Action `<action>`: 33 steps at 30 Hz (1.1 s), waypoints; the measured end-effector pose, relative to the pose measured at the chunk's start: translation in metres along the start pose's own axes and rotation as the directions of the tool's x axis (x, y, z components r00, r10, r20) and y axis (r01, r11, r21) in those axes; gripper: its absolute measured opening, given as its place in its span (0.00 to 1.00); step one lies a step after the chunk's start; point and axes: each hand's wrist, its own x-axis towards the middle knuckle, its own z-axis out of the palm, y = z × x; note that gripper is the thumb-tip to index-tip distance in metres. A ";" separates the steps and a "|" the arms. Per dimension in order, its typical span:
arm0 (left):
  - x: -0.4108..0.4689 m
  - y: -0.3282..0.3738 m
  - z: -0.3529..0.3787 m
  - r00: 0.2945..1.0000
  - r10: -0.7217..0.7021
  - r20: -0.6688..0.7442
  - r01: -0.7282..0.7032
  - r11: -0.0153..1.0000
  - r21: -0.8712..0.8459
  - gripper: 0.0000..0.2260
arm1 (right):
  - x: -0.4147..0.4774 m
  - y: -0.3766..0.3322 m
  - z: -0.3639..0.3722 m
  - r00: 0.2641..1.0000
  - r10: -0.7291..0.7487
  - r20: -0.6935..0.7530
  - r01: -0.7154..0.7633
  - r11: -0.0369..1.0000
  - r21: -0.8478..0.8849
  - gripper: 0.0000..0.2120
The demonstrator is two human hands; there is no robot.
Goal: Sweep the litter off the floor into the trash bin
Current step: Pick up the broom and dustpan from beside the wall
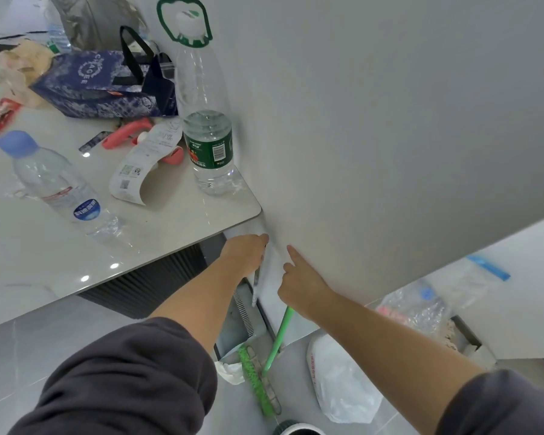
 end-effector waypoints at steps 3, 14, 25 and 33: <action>-0.005 -0.001 0.008 1.000 -0.025 -0.005 0.025 0.996 0.087 0.09 | -0.002 0.000 -0.002 1.000 -0.019 -0.003 0.019 1.000 0.010 0.03; 0.004 0.016 0.027 0.971 -0.107 -0.214 0.064 0.978 -0.200 0.11 | 0.004 -0.001 -0.007 0.999 -0.043 0.027 0.041 0.997 0.060 0.09; 0.026 0.001 0.029 0.992 -0.107 -0.068 0.081 0.946 -0.313 0.08 | 0.007 -0.010 0.000 0.999 -0.043 0.003 0.042 0.996 0.075 0.13; -0.013 -0.019 0.024 0.997 -0.045 0.070 0.042 0.998 0.041 0.05 | 0.000 -0.021 -0.018 1.000 -0.021 0.017 0.018 0.988 0.152 0.17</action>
